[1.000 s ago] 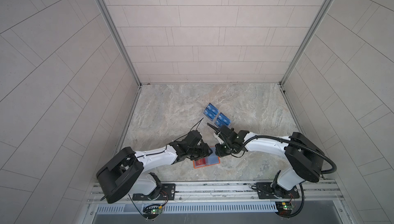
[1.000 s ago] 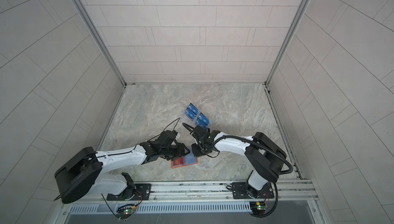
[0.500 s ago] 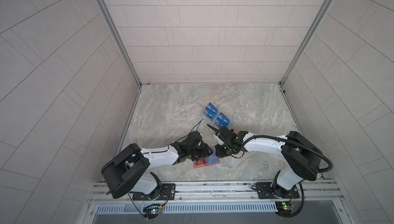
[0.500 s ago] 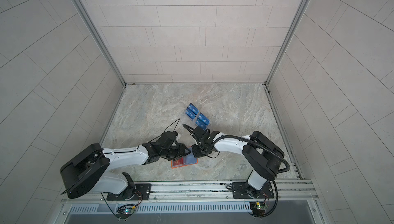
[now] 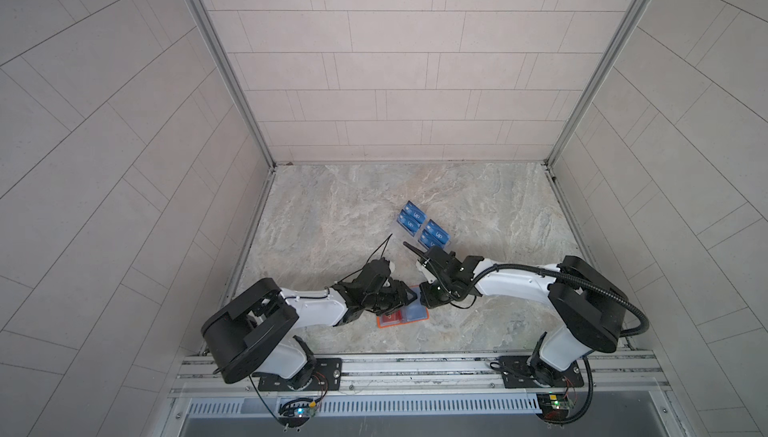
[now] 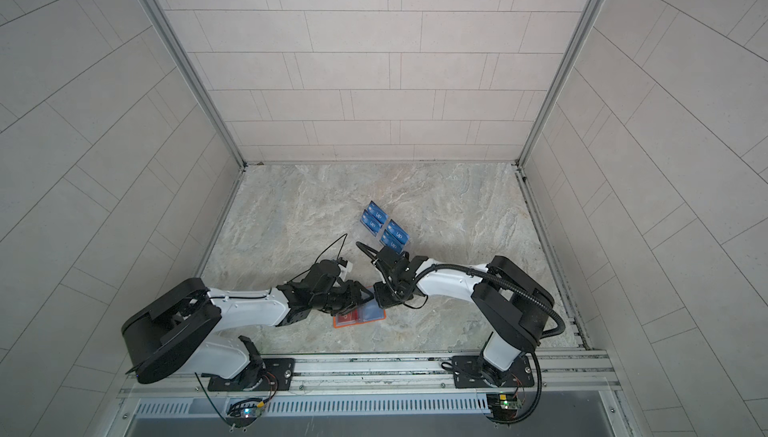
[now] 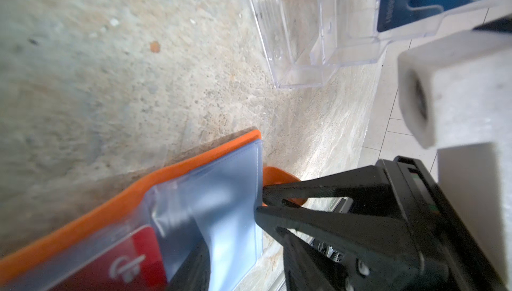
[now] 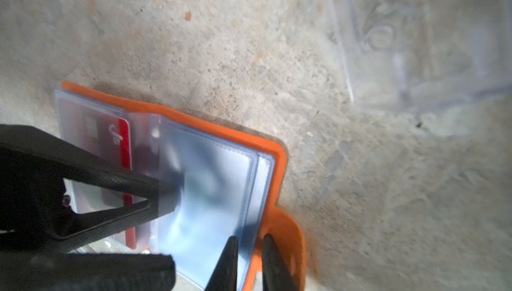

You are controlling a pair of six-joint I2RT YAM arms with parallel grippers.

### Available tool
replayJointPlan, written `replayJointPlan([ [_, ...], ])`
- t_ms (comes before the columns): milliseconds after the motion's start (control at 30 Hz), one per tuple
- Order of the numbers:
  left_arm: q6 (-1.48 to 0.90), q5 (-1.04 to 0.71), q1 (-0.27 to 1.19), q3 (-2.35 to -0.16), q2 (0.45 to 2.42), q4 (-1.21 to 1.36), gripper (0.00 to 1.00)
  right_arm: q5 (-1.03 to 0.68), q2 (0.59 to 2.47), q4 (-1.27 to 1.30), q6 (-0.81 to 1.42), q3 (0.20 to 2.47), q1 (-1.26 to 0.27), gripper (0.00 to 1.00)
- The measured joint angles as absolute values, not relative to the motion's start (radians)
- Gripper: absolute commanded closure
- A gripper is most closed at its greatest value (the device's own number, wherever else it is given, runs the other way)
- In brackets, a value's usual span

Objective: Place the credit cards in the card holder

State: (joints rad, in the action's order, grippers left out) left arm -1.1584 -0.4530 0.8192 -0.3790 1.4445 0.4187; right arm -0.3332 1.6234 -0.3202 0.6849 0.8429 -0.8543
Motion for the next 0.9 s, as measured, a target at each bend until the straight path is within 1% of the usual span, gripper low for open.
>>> replayJointPlan([
  [200,-1.169,-0.452,0.818,-0.377,1.454,0.436,0.65,-0.333,1.623,-0.319,0.685,0.843,-0.854,0.81],
  [333,-1.17,-0.444,0.818,-0.376,1.455,0.428,0.74,-0.333,1.623,-0.319,0.686,0.843,-0.854,0.81],
  [400,-1.168,-0.439,0.818,-0.373,1.455,0.425,0.81,-0.332,1.622,-0.318,0.69,0.842,-0.854,0.82],
  [433,-1.167,-0.437,0.818,-0.371,1.455,0.422,0.83,-0.332,1.62,-0.316,0.691,0.84,-0.854,0.82],
  [467,-1.167,-0.433,0.818,-0.369,1.455,0.419,0.86,-0.332,1.617,-0.312,0.693,0.836,-0.854,0.82],
  [600,-1.163,-0.425,0.818,-0.368,1.451,0.411,0.94,-0.331,1.597,-0.31,0.704,0.819,-0.854,0.82],
  [733,-1.152,-0.422,0.818,-0.365,1.436,0.403,1.0,-0.332,1.584,-0.307,0.712,0.817,-0.854,0.82],
  [900,-1.143,-0.425,0.814,-0.347,1.41,0.403,1.0,-0.333,1.58,-0.295,0.719,0.817,-0.854,0.82],
])
